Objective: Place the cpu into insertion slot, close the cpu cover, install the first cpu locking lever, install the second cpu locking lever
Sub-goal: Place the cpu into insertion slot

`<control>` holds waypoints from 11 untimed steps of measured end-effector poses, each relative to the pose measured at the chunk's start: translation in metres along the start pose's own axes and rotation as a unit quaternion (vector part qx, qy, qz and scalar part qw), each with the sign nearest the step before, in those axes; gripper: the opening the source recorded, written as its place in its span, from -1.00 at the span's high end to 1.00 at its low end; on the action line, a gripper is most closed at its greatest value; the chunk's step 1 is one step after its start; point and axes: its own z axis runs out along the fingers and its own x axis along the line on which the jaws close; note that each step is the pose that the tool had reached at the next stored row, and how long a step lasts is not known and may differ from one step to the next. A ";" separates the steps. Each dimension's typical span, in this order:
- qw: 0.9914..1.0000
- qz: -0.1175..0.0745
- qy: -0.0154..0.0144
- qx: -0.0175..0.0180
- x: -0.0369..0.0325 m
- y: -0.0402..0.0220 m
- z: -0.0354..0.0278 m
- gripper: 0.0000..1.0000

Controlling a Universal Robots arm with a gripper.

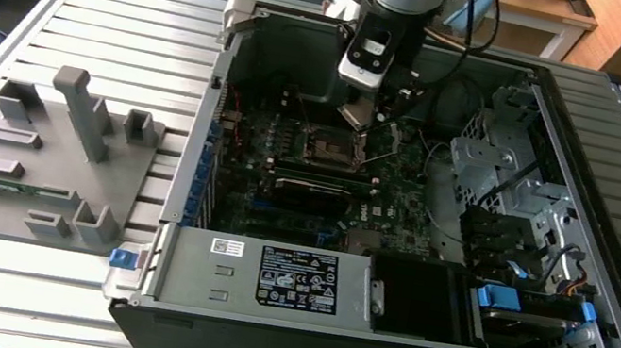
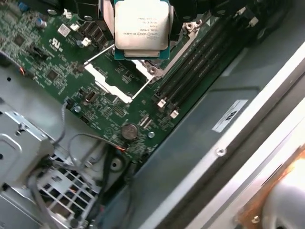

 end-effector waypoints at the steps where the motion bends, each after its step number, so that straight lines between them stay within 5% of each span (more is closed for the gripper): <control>1: 1.000 0.008 -0.001 0.000 0.0000 0.0000 0.0001 -0.07; 7: 0.999 0.051 -0.004 -0.001 0.0000 -0.0001 0.0005 -0.07; 11: 0.999 0.051 -0.004 -0.001 0.0000 -0.0001 0.0005 -0.07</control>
